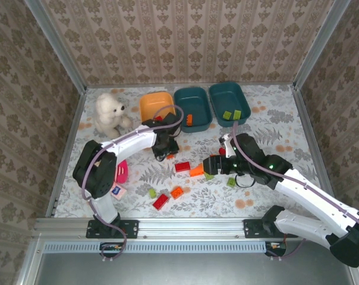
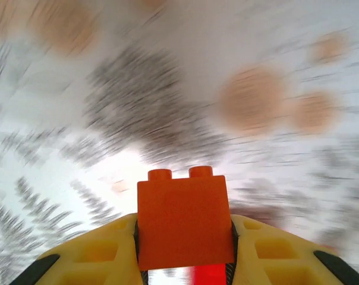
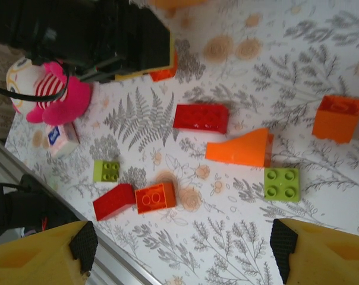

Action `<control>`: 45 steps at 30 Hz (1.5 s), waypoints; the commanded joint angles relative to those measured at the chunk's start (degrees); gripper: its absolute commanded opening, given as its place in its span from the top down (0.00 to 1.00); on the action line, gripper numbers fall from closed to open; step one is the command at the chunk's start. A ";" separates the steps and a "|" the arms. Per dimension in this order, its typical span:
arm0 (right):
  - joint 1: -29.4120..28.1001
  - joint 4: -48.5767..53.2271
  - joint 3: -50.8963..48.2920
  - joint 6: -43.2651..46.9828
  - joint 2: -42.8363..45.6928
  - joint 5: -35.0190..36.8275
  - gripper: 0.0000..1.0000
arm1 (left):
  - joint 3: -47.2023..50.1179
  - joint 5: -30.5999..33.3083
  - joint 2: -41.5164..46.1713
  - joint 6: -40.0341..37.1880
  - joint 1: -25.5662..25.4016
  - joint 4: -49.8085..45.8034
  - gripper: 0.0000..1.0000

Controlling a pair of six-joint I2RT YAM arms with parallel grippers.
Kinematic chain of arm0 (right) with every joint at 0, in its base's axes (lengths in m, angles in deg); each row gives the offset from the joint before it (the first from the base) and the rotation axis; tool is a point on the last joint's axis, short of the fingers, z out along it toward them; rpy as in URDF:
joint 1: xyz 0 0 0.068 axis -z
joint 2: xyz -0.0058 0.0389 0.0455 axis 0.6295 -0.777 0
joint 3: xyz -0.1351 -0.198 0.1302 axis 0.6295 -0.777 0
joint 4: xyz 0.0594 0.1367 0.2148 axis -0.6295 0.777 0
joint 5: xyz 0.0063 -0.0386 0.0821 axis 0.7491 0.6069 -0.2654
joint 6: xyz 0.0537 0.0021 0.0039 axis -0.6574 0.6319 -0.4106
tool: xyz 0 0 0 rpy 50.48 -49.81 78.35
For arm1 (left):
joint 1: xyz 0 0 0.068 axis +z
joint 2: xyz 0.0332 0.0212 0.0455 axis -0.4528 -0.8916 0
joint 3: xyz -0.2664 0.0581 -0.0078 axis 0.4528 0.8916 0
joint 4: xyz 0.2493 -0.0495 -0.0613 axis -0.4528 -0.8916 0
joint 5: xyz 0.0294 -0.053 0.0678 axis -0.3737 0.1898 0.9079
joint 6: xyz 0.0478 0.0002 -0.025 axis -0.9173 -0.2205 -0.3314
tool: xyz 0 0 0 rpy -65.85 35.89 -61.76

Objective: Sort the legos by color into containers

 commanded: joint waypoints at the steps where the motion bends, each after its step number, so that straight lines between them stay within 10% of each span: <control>1: 0.50 0.28 2.17 -1.51 3.53 5.56 0.21 | -9.77 1.76 -3.16 -9.99 -0.50 1.06 0.70; 17: 12.34 2.28 9.69 -3.14 6.73 6.47 0.19 | -48.33 -0.26 -34.44 -26.61 0.02 2.49 0.70; 27: 15.34 3.37 8.99 -4.93 6.51 6.13 0.19 | -51.43 -1.54 -39.34 -24.83 0.44 -2.39 0.61; 37: 13.14 7.93 12.89 2.56 0.45 5.96 0.22 | -50.96 -1.11 -29.98 -24.10 1.29 -2.64 0.40; 45: -8.29 6.16 14.70 7.10 -11.27 10.17 0.24 | -21.83 2.01 -0.53 -15.92 6.34 2.45 0.38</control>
